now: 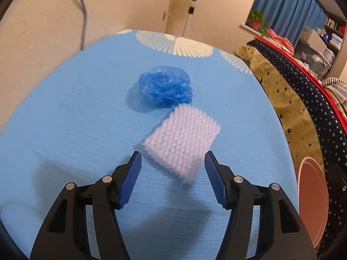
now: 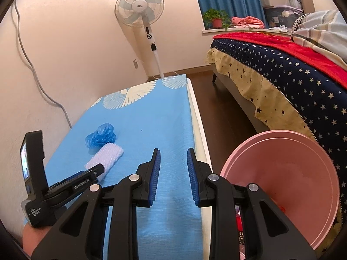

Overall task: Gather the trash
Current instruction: 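Grasp lavender foam mesh with left tool while right tool grasps blue plastic bag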

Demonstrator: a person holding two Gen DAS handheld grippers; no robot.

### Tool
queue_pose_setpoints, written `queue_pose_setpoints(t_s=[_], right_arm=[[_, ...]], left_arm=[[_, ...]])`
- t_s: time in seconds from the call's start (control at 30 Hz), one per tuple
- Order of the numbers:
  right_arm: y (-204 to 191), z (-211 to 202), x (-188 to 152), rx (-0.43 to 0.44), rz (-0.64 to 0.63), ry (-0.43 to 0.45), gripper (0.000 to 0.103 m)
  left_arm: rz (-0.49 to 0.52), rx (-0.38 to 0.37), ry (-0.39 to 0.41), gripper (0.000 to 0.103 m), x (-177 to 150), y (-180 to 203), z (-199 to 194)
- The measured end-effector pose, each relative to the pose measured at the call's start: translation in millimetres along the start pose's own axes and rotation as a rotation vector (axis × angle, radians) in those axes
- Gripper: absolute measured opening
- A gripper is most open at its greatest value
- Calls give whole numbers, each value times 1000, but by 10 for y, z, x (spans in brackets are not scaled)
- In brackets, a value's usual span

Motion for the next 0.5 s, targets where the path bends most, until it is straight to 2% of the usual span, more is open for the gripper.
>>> queue_pose_setpoints(t_s=[0.07,0.23,0.33,0.47,0.5], right_arm=[[-16,17,-7,3,-3,-4,26],[-96,40,-13,12,-18,-9,26],[-177,54,-15,17,-29,-11,26],[-310,84,-39,26,-47,-20,26],[-356,90,-48,30,-54,-22,26]], left_arm=[[8,-5,-8,54,-16,15,11],[0,-33,-28,28,-35,-20,8],[-2,-42,-26,17,-21,-55,-35],[-21,-24,-10,6,12,-172,-109],[-40,-19,-5,6,23,-226,-129]])
Point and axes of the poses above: each gripper's, at about its wrist camera, not at the fingertips, and z roughly the way its jaws point, y to its right, x to its top, the point moved 5 cm from there along z, roughly the way its jaws point, and after that the axes turned 8 degrees about -z, right-handed, at the moved point
